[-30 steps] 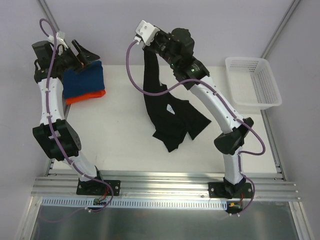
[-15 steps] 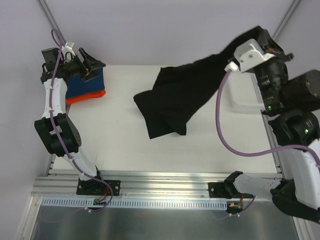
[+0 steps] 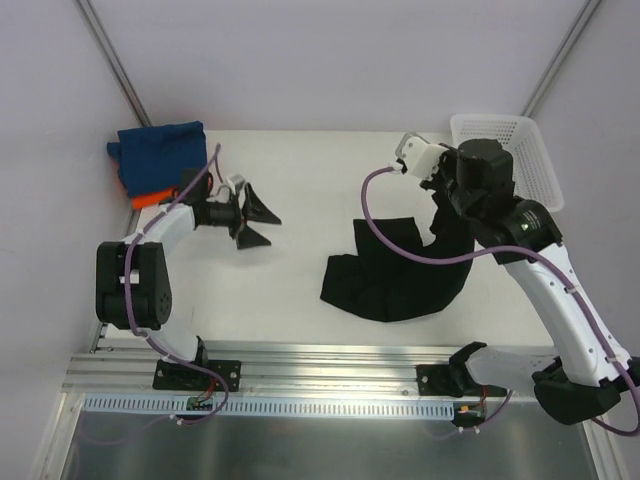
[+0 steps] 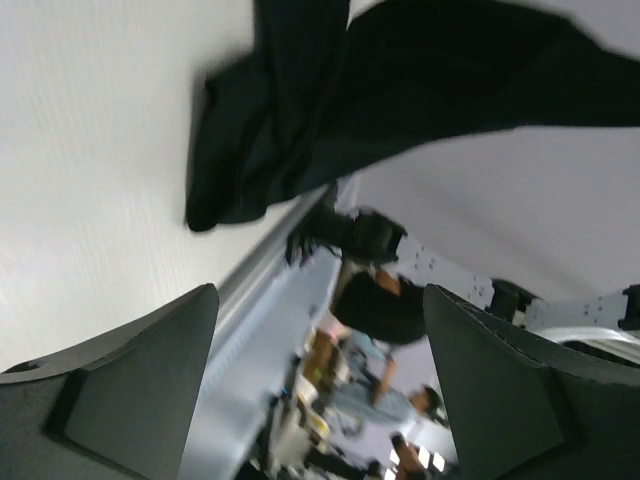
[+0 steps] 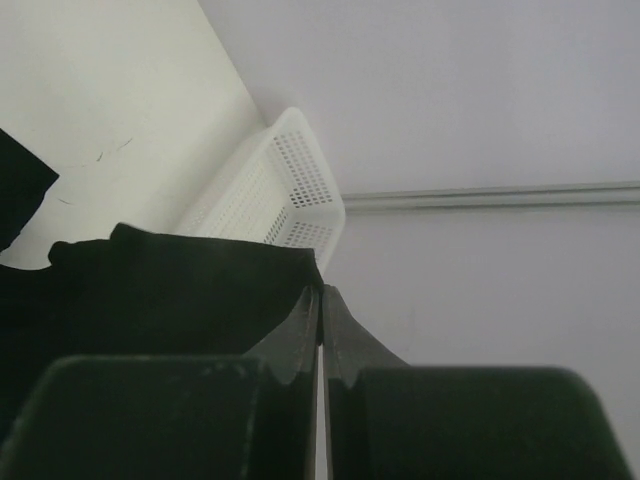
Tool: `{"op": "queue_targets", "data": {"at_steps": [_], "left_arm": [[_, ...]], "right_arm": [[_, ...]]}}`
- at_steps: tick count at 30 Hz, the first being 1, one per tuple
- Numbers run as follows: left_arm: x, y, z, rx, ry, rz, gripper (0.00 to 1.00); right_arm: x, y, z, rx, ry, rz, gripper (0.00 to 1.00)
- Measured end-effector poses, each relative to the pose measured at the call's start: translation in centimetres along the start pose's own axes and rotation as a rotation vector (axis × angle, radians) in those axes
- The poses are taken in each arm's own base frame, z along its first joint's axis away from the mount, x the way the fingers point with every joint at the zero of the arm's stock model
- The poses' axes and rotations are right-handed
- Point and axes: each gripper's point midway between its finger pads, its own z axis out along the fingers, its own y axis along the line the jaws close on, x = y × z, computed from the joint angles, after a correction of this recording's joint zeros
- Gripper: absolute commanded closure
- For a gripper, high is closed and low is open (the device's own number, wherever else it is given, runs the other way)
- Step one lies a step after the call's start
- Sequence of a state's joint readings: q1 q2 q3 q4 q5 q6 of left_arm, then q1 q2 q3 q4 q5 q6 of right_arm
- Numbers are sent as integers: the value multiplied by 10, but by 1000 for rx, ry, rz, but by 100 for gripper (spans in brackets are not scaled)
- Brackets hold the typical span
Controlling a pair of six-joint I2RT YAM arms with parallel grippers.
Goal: Fold and stack the t-shirts
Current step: Flatten the tshirt out
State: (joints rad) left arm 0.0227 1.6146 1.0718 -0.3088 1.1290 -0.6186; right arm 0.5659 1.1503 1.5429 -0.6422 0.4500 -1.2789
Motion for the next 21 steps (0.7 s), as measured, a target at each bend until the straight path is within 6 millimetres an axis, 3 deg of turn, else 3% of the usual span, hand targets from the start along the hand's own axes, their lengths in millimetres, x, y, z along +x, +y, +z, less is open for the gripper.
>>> {"op": "queue_targets", "data": {"at_steps": [3,5,8,13,18,21], "left_arm": [[53,28,20,-36,136,-134,17],[67,35,21,-45,165,-182,21],[72,33,19,-30,173,-189,33],[81,36,22,-34,197,-193,37],[97,38,51,-81,301,-145,36],[86,37,72,-113,341,-93,36]], "right_arm": [[1,2,-1,-8,5,17,100],[-1,-3,-3,5,-4,31,100],[-4,-8,-5,19,-13,43,100],[-8,-11,-1,27,-18,53,100],[-15,-11,10,17,-15,52,100],[-19,-14,14,12,-12,58,100]]}}
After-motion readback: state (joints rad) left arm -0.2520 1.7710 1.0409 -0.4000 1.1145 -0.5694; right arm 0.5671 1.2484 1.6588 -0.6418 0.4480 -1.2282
